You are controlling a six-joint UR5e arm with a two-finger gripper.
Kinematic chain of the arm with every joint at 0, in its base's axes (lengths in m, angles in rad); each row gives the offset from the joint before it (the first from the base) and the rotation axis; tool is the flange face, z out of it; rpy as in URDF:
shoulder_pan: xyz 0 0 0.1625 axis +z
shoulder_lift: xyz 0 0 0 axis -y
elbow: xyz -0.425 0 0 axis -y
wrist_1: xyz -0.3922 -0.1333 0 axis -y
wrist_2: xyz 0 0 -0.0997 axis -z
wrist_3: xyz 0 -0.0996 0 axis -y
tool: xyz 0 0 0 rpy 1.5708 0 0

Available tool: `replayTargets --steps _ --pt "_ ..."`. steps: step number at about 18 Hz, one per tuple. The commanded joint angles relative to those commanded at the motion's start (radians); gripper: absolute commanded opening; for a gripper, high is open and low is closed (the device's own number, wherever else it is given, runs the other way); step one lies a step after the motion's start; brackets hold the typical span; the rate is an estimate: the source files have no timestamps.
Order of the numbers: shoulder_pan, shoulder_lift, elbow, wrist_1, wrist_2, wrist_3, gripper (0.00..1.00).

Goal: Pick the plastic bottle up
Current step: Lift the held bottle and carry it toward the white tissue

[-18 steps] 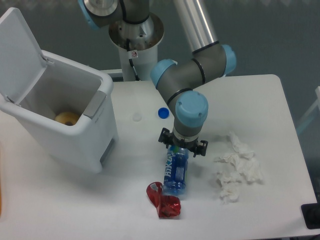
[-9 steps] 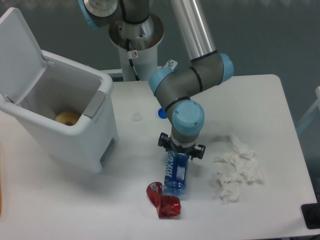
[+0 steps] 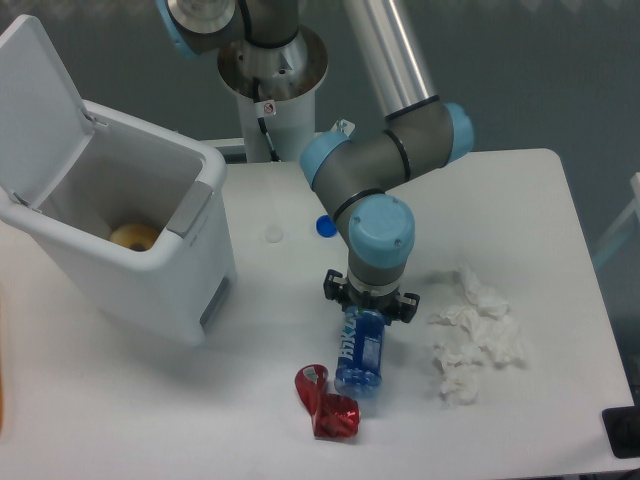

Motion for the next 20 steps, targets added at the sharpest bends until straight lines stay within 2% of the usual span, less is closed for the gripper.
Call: replayTargets --steps 5,10,12,14,17,20 --pt "0.049 0.002 0.058 -0.001 0.002 0.172 0.34" --pt "0.075 0.017 0.08 -0.006 0.008 0.227 0.33" --pt "0.092 0.041 0.083 -0.008 0.012 0.296 0.33" --pt "0.109 0.058 0.106 -0.046 0.014 0.362 0.33" --pt "0.123 0.063 0.16 -0.118 0.015 0.379 0.34" --pt "0.13 0.08 0.158 -0.123 0.008 0.407 0.35"
